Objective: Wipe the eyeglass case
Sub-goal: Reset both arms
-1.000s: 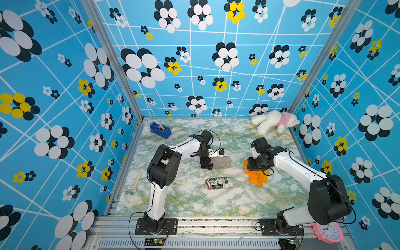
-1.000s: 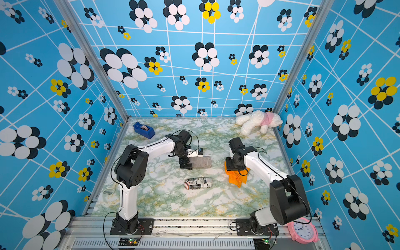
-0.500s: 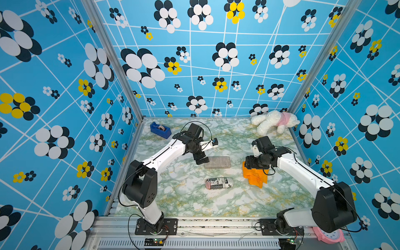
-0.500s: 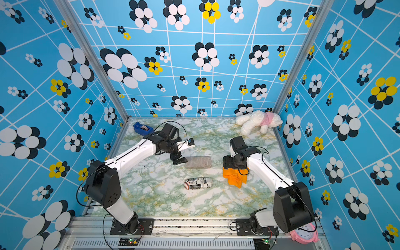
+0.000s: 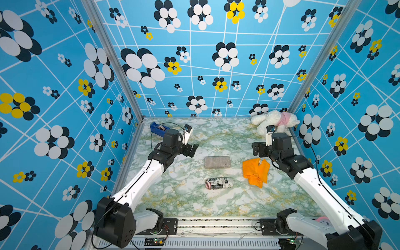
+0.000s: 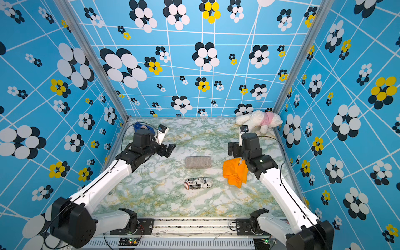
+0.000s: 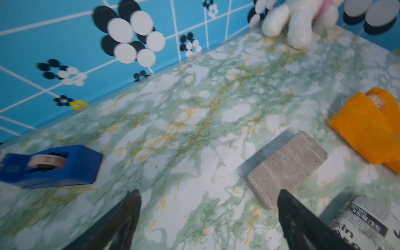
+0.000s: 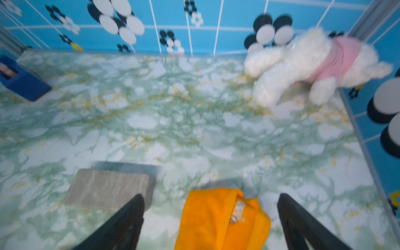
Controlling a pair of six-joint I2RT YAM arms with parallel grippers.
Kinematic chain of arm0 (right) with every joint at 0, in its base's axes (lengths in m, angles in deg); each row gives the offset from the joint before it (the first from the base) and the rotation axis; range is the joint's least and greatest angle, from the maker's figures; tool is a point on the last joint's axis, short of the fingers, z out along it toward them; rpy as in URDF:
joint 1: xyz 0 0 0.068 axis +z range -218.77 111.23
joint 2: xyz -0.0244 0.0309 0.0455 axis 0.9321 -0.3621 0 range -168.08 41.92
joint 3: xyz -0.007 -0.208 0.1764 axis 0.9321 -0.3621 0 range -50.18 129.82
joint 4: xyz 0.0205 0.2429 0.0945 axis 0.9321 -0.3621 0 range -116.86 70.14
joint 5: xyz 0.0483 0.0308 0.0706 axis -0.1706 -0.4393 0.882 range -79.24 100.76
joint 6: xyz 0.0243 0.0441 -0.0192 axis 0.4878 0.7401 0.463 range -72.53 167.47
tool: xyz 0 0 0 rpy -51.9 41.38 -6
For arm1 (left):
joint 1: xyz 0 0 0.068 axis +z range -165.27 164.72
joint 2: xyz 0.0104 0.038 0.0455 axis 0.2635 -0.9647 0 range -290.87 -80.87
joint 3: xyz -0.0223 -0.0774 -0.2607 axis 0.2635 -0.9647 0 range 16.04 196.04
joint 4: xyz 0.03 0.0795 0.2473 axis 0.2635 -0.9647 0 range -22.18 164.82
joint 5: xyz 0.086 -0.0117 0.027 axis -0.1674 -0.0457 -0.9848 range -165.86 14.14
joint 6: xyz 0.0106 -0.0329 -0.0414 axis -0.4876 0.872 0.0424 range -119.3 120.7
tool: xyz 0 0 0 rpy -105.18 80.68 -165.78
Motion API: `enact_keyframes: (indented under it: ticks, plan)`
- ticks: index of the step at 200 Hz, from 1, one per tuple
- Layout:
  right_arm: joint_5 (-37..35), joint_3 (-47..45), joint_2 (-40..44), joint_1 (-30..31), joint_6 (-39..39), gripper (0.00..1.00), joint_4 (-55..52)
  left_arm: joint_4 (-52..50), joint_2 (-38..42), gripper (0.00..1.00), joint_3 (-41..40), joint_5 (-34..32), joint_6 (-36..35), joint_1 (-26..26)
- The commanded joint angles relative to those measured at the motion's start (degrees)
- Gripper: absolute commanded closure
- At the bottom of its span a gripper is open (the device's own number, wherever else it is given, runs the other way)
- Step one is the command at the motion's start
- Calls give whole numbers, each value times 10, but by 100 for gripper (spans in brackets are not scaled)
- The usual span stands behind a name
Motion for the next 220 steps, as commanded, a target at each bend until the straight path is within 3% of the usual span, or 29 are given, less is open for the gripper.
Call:
enact_keyframes:
  ticks: [1, 28, 54, 71, 96, 117, 135, 168, 180, 192, 220]
  plan:
    - [-36, -126, 30, -17, -103, 0, 323, 119, 63, 1, -74, -93, 80, 25]
    - [-44, -142, 8, -71, -33, 0, 303, 209, 123, 1, -209, -159, 117, 54]
    - [-83, -251, -19, -85, -44, 0, 447, 350, 134, 1, -338, -199, 27, 54]
    - [-85, -282, -61, -88, -51, 0, 498, 329, 94, 1, -331, -215, 61, 78]
    - [-91, -313, -127, -93, -62, 0, 585, 432, 10, 1, -359, -202, 47, 93]
    - [-86, -330, -185, -106, -50, 0, 663, 517, -43, 1, -365, -135, 37, 106]
    - [-75, -334, -252, -111, -54, 0, 749, 535, -91, 1, -341, -126, 39, 119]
    - [-50, -307, -329, -131, -56, 0, 764, 657, -214, 1, -336, -135, 77, 162]
    - [-36, -297, -319, -139, -48, 0, 728, 588, -190, 1, -322, -110, 75, 162]
    - [-13, -290, -321, -155, -35, 0, 716, 615, -205, 1, -322, -88, 61, 161]
    - [7, -276, -318, -171, -21, 0, 684, 566, -203, 1, -302, -100, 67, 160]
